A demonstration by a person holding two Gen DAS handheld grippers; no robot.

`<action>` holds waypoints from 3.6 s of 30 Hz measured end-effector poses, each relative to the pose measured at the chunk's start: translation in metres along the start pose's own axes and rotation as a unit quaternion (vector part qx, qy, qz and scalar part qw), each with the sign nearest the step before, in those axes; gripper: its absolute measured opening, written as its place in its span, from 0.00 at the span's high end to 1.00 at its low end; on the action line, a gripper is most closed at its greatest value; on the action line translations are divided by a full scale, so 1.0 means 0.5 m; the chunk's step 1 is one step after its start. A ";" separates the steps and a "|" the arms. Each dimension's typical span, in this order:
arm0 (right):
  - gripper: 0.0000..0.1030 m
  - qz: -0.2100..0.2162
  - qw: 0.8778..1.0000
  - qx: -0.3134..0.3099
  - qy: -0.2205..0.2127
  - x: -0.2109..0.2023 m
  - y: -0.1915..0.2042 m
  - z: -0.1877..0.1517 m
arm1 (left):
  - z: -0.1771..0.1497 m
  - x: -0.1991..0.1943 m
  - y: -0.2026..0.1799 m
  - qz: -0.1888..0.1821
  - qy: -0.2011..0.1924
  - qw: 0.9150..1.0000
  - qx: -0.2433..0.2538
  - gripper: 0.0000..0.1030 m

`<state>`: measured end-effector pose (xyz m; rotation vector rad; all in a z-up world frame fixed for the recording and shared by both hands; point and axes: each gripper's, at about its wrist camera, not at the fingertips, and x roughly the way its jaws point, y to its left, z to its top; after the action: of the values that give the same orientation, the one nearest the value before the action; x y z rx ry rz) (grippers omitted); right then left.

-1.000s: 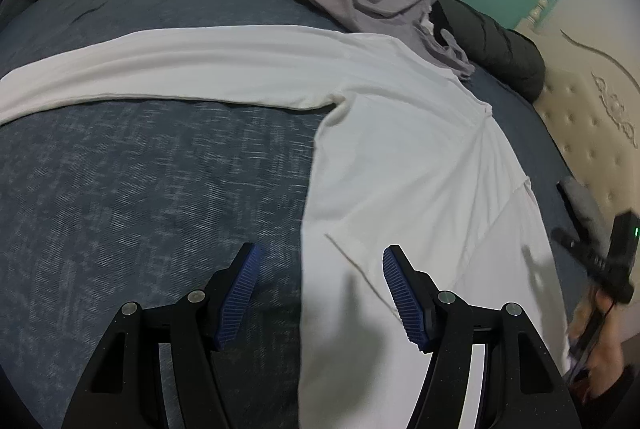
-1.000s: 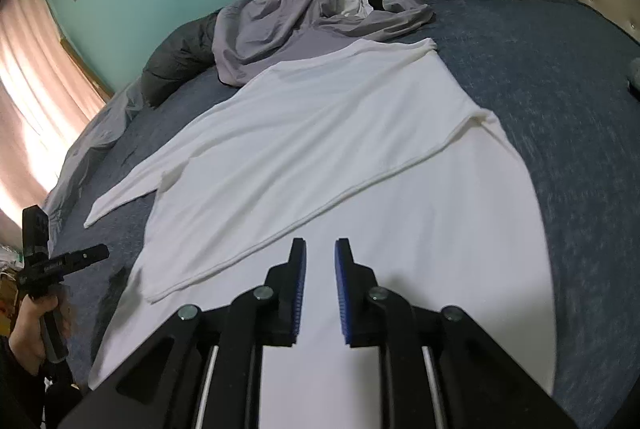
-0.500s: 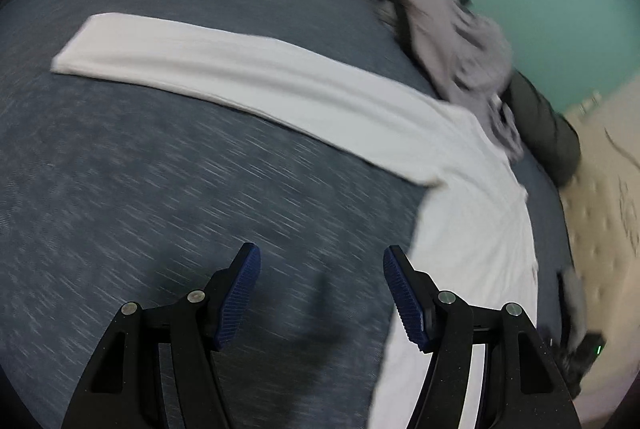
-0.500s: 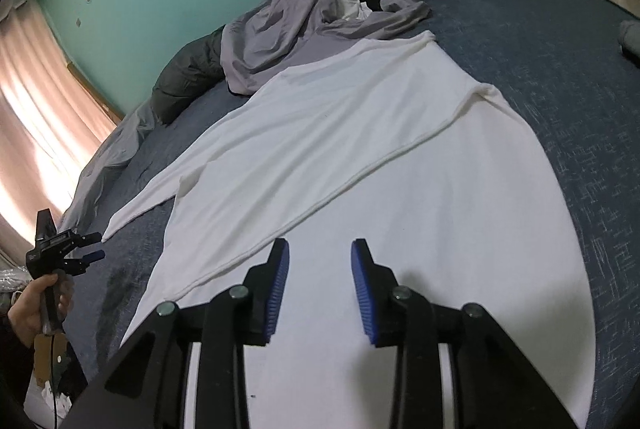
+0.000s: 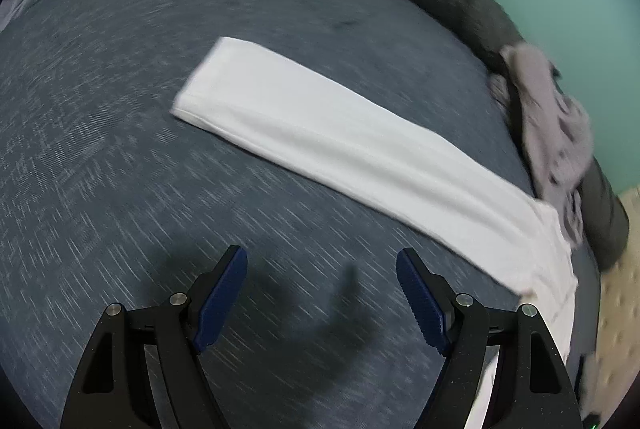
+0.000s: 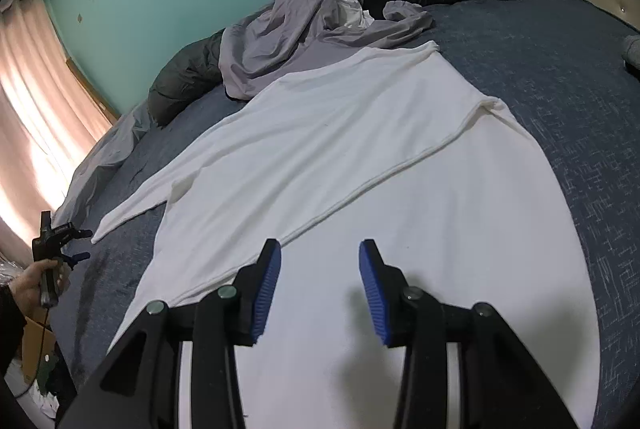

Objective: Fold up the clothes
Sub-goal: 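Move the left gripper to the cuff of the unfolded sleeve, then close the left gripper on the sleeve cuff and lift it, then carry the sleeve across the shirt body with the left gripper and release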

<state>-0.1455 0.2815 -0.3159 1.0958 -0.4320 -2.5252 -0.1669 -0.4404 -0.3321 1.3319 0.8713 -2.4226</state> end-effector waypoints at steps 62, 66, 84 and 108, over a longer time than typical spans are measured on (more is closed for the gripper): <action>0.57 -0.033 0.999 0.023 0.003 -0.055 -0.100 0.038 | -0.073 -0.189 -0.795 -0.204 -0.065 0.936 0.279 0.94; 0.52 -0.033 0.999 0.043 -0.007 -0.079 -0.131 0.042 | -0.194 -0.203 -0.914 -0.238 -0.033 0.911 0.336 0.95; 0.49 0.019 0.995 0.096 0.027 -0.072 -0.173 0.034 | -0.678 0.051 -0.910 -0.175 0.156 0.866 0.442 0.63; 0.46 0.076 0.992 0.036 0.099 0.055 -0.042 0.015 | -0.501 0.125 -0.599 -0.067 0.155 0.933 0.317 0.46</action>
<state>-0.1727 0.2894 -0.3374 1.2751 -0.5348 -2.2594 -0.1717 -0.0470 -0.3703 1.9709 0.2237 -2.7724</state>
